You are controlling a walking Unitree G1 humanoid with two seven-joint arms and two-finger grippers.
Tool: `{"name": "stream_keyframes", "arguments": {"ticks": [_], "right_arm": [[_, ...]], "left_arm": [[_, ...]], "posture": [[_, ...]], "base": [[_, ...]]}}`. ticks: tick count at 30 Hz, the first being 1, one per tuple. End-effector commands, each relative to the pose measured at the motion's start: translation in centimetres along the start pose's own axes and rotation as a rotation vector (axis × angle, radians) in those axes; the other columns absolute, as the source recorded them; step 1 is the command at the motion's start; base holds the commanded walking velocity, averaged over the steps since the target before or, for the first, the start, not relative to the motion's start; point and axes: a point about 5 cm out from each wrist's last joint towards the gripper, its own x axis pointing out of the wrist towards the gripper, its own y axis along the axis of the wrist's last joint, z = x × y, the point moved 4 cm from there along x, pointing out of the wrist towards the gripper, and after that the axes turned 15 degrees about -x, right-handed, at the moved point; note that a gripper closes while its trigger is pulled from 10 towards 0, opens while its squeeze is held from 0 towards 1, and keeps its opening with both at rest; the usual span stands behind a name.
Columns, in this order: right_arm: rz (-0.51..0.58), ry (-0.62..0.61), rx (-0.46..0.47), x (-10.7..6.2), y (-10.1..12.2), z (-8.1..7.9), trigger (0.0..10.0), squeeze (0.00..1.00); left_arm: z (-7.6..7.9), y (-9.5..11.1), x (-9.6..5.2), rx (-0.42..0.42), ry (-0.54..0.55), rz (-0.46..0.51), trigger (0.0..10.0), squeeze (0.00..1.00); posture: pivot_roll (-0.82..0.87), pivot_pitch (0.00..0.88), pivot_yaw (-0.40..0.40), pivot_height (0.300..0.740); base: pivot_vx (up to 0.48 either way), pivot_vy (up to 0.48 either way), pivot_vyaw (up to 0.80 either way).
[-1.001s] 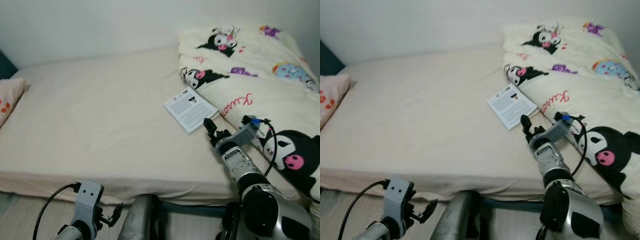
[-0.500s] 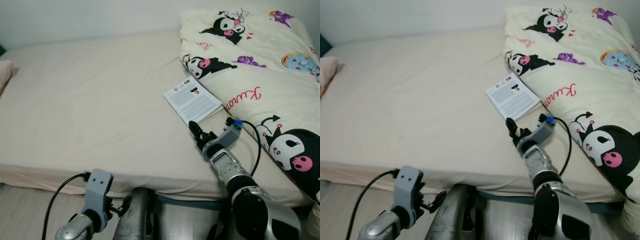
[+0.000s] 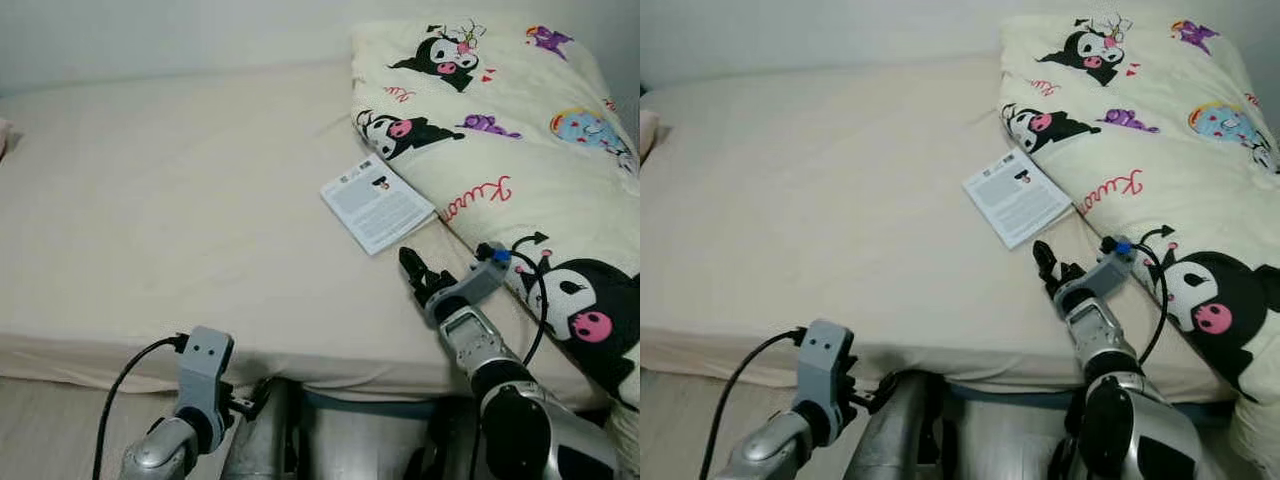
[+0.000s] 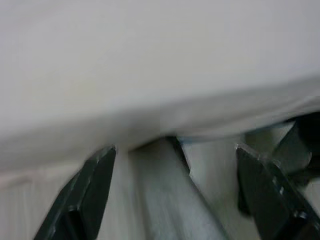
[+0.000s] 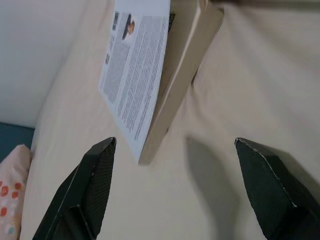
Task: Clean up the room
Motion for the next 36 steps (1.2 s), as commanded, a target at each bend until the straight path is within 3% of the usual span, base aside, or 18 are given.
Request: {"name": "stream_keyframes", "arguments": {"ticks": [1,5,13,16,19,22,25,26,27,28,36], "right_arm": [[-0.035,0.007,0.013,0.1,-1.1,-0.6,10.0,0.00],[-0.007,0.023,0.009,1.0,0.5,-1.8,10.0,0.00],[0.034,-0.031,-0.013,1.8,3.4,-1.8,10.0,0.00],[0.046,-0.027,-0.017,2.0,4.1,-2.0,10.0,0.00],[0.082,-0.004,-0.035,2.5,6.1,-2.9,10.0,0.00],[0.094,0.000,-0.030,2.6,6.6,-3.0,10.0,0.00],[0.127,0.005,0.001,2.8,8.1,-3.3,10.0,0.00],[0.142,0.011,0.010,2.8,8.6,-3.4,2.7,0.00],[0.142,0.011,0.010,2.8,8.6,-3.4,2.7,0.00],[0.178,0.031,0.036,2.8,9.3,-3.6,0.0,0.00],[0.223,0.091,0.062,2.4,10.9,-3.3,0.0,0.00]], "left_arm": [[-0.9,-0.1,-1.2,0.007,0.034,-0.028,10.0,0.00],[-0.5,0.8,-2.9,0.006,0.035,-0.026,10.0,0.00],[0.3,3.1,-4.5,0.023,0.009,-0.016,10.0,0.00],[0.5,3.6,-4.7,0.022,0.003,-0.011,10.0,0.00],[1.6,4.8,-6.2,0.022,-0.010,0.000,10.0,0.00],[1.8,5.0,-6.7,0.025,-0.013,0.001,10.0,0.00],[1.9,5.0,-8.1,0.041,-0.012,-0.020,10.0,0.00],[1.8,5.0,-8.4,0.041,-0.006,-0.026,10.0,0.00],[1.8,5.0,-8.4,0.041,-0.006,-0.026,10.0,0.00],[1.6,5.0,-8.7,0.040,0.000,-0.031,10.0,0.00],[1.6,5.1,-8.8,0.013,0.021,-0.040,10.0,0.00]], "posture": [[0.38,0.372,0.172,0.586],[0.41,0.423,0.197,0.586],[0.42,0.488,0.222,0.586],[0.43,0.492,0.224,0.586],[0.44,0.482,0.220,0.586],[0.45,0.488,0.214,0.586],[0.46,0.499,0.208,0.586],[0.47,0.500,0.208,0.586],[0.47,0.500,0.208,0.586],[0.46,0.498,0.201,0.586],[0.44,0.501,0.180,0.586]], "base": [[0.000,0.000,0.00],[0.000,0.000,0.00],[0.000,0.000,0.00],[0.000,0.000,0.00],[0.000,0.000,0.00],[0.000,0.000,0.00],[0.000,0.000,0.00],[0.000,0.000,0.00],[0.000,0.000,0.00],[0.000,0.000,0.00],[0.000,0.000,0.00]]}}
